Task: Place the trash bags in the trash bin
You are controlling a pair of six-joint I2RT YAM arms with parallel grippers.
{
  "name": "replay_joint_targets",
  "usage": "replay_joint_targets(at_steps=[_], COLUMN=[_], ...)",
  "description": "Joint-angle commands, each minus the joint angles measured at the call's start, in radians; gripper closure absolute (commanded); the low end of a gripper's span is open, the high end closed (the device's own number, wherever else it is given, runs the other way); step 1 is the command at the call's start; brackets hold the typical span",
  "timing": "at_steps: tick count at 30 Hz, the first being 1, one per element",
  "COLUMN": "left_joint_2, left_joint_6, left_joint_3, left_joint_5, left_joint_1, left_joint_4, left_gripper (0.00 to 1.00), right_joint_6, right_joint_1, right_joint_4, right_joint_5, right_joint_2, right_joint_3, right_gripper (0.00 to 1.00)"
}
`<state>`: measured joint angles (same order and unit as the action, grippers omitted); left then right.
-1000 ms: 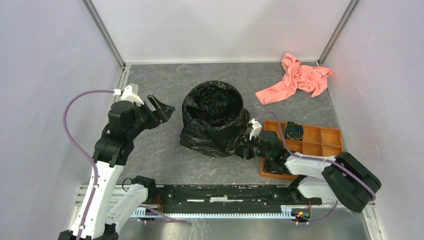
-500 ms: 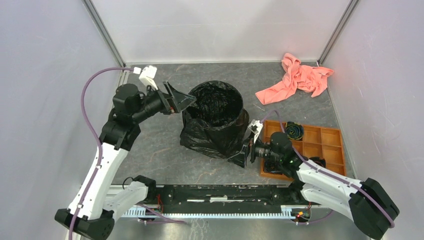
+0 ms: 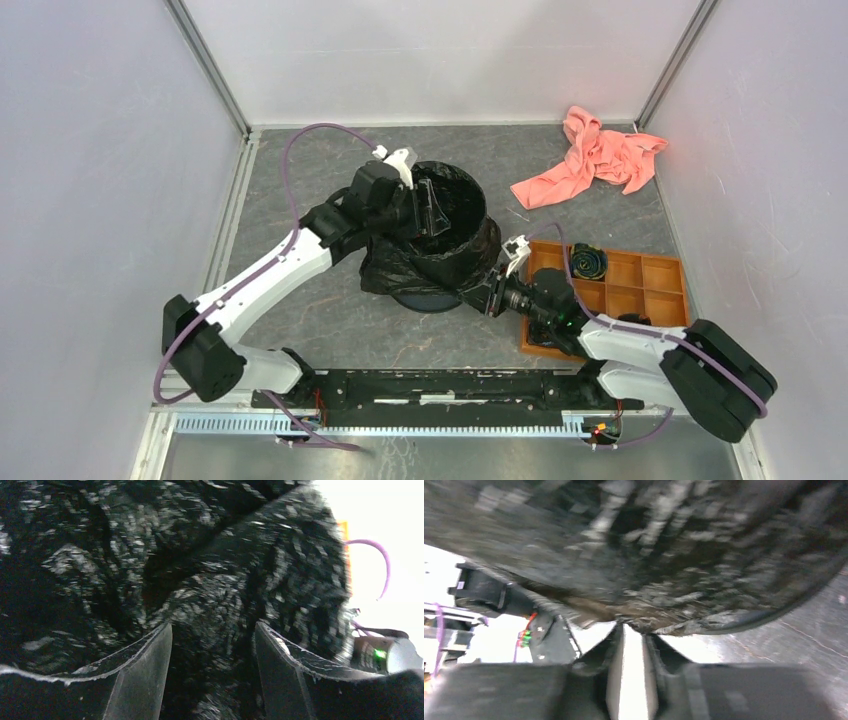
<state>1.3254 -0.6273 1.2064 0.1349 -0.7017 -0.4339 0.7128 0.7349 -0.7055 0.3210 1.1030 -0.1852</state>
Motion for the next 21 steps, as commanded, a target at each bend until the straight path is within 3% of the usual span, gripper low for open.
replay_joint_targets(at_steps=[1,4,10,13,14,17,21], left_joint_2=[0.042,0.086,0.155,0.173,0.182,0.223,0.283], left_joint_6=[0.053,0.059,0.073,0.076,0.078,0.083,0.082], left_joint_3=[0.058,0.067,0.070,0.046,0.040,0.035,0.021], left_joint_5=[-0.128,-0.128,-0.173,-0.177,-0.181,-0.182,-0.189], left_joint_1=[0.001,0.000,0.001,0.001,0.001,0.001,-0.002], left_joint_4=[-0.022,-0.030,-0.039,-0.013,-0.009,-0.007,0.019], left_gripper=[0.33,0.38,0.52,0.54,0.55,0.56,0.57], right_joint_6=[0.020,0.007,-0.007,-0.036,-0.054,-0.135,-0.242], right_joint_1=[0.001,0.001,0.002,0.001,0.001,0.000,0.001], right_joint_4=[-0.147,-0.182,-0.221,-0.157,-0.108,0.094,0.363], right_joint_5=[-0.104,-0.100,-0.086,-0.094,-0.107,-0.184,-0.292], right_joint_2=[0.085,0.137,0.178,0.129,0.095,-0.047,-0.245], right_joint_3=[0.023,0.050,0.087,0.093,0.091,0.064,0.019], right_gripper=[0.84,1.00,1.00,1.00,0.96,0.73,0.53])
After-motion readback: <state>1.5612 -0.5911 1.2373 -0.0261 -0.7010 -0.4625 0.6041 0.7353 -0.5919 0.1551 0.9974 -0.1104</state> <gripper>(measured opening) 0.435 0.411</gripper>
